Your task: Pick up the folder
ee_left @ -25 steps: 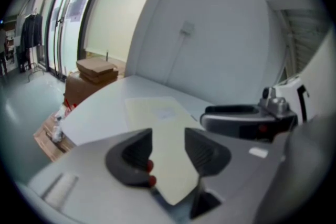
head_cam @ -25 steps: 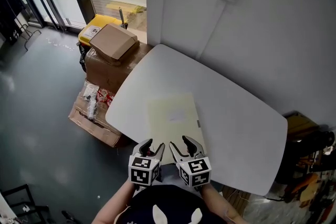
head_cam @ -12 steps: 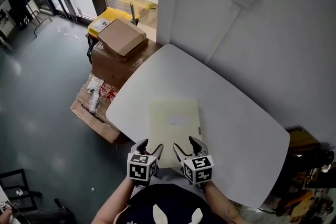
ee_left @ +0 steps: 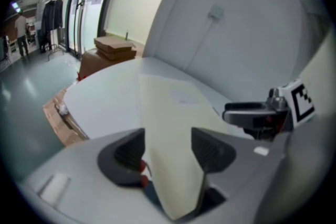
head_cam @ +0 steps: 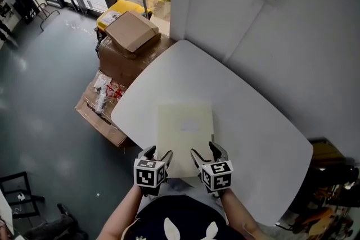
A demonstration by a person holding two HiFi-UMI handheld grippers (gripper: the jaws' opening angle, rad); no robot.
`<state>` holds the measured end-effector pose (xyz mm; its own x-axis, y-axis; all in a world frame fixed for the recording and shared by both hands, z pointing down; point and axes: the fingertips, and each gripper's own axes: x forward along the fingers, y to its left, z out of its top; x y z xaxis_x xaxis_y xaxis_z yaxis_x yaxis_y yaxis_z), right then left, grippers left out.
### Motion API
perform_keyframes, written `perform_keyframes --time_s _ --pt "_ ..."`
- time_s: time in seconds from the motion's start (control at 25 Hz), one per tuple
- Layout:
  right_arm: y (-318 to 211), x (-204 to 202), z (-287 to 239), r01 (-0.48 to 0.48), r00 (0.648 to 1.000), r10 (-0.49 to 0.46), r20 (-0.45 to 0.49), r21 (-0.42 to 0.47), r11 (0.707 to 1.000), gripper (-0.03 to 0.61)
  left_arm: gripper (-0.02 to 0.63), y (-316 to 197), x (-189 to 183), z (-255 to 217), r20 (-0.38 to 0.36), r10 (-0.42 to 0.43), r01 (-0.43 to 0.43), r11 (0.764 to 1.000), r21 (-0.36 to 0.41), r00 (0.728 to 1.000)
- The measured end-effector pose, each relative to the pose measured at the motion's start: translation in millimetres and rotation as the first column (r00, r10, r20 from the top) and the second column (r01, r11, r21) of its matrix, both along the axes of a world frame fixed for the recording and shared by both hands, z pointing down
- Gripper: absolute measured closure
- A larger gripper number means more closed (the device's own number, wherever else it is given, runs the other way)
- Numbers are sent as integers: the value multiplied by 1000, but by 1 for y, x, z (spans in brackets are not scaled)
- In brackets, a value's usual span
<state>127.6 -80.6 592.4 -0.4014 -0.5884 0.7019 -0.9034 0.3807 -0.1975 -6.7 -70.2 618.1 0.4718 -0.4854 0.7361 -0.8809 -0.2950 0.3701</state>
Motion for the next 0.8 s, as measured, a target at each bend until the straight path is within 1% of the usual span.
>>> perform_keyframes --time_s 0.36,0.52,0.8 --pt "-6 28 20 -33 999 34 18 -69 997 298 348 -2 0 13 31 -32 33 999 -23 999" --pt "-8 37 29 -52 998 55 30 -103 993 298 348 -2 -2 17 36 -43 44 998 -45 998" --pt "-5 50 46 -96 991 111 78 -177 980 298 348 -5 -4 27 -27 -100 97 990 -101 995"
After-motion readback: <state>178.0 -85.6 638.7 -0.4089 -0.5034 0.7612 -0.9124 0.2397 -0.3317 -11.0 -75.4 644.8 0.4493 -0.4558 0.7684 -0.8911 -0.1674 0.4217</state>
